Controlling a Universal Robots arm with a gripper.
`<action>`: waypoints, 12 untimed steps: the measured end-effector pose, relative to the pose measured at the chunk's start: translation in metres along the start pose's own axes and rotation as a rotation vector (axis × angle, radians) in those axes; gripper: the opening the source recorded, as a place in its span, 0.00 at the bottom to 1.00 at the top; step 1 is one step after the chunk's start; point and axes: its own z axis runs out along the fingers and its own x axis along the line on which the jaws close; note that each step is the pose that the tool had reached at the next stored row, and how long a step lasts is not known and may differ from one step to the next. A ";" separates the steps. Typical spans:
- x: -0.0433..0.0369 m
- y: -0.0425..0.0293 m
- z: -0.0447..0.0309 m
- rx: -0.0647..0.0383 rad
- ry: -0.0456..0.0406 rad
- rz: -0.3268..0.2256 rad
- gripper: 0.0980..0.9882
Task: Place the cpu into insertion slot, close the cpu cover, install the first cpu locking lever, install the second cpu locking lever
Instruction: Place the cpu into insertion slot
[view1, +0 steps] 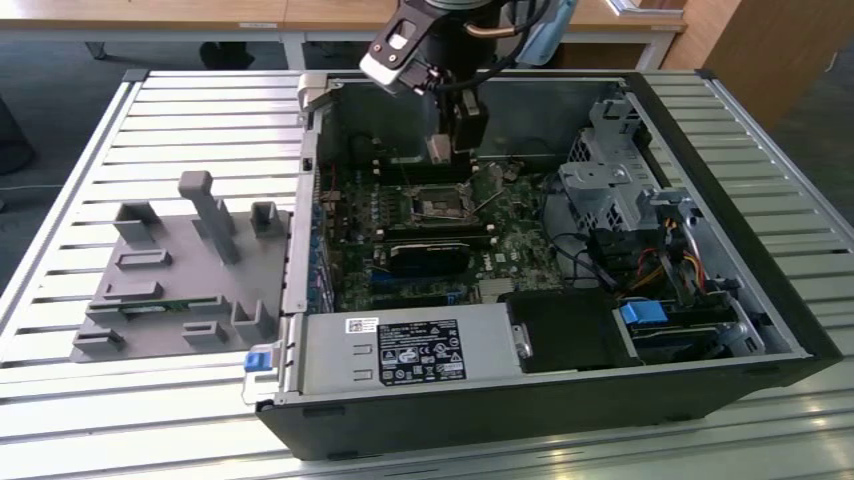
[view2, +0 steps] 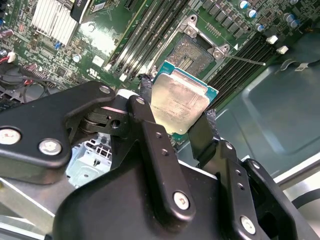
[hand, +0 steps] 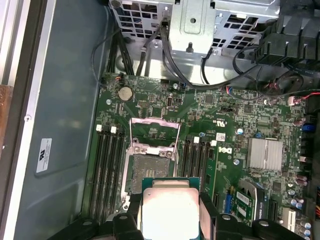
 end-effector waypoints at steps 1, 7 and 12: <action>0.0000 0.0000 0.0005 0.000 -0.0002 0.001 0.50; 0.0000 -0.0003 0.0033 0.000 -0.0005 0.004 0.50; -0.0001 -0.0005 0.0054 0.000 -0.0009 0.004 0.50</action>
